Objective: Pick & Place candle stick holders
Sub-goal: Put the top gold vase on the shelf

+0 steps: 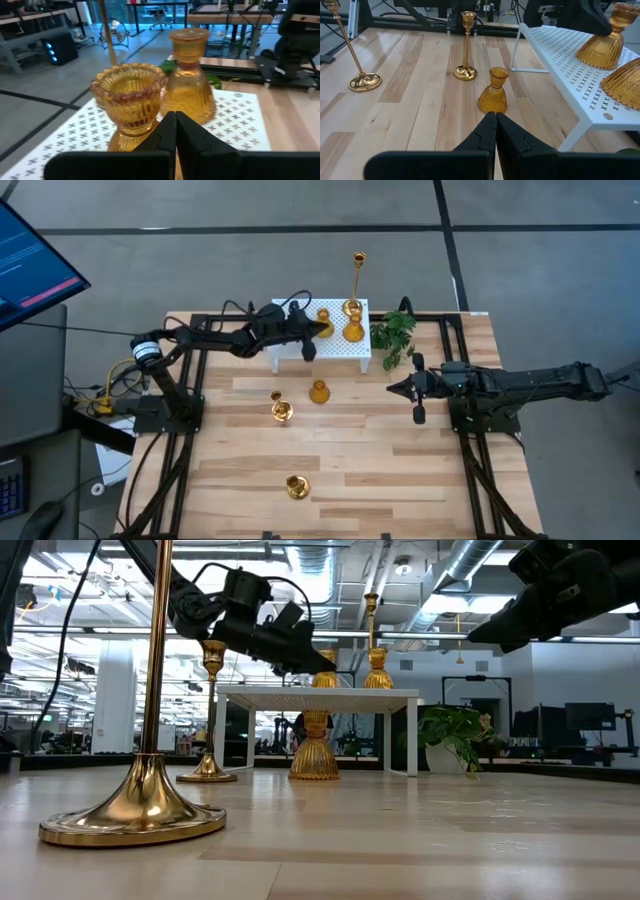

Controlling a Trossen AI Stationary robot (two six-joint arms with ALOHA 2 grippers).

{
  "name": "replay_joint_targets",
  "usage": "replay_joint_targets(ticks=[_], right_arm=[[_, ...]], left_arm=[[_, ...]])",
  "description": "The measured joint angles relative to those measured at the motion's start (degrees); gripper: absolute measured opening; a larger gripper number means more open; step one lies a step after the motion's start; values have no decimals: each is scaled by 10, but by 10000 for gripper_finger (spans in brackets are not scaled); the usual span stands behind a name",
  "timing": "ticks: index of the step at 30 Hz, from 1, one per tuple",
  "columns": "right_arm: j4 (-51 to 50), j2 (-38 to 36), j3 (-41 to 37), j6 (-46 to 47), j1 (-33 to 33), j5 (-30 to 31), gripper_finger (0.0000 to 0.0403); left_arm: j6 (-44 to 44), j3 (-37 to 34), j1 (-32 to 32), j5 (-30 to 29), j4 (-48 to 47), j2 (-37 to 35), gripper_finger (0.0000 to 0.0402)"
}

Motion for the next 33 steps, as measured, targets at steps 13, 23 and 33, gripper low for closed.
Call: replay_joint_targets(ticks=[13,23,33], right_arm=[[0,0,0,1,0,0,0],[0,0,0,2,0,0,0],[0,0,0,2,0,0,0]], left_arm=[[1,0,26,-13,18,0,2],[1,0,46,-13,26,0,2],[1,0,54,-12,33,0,2]])
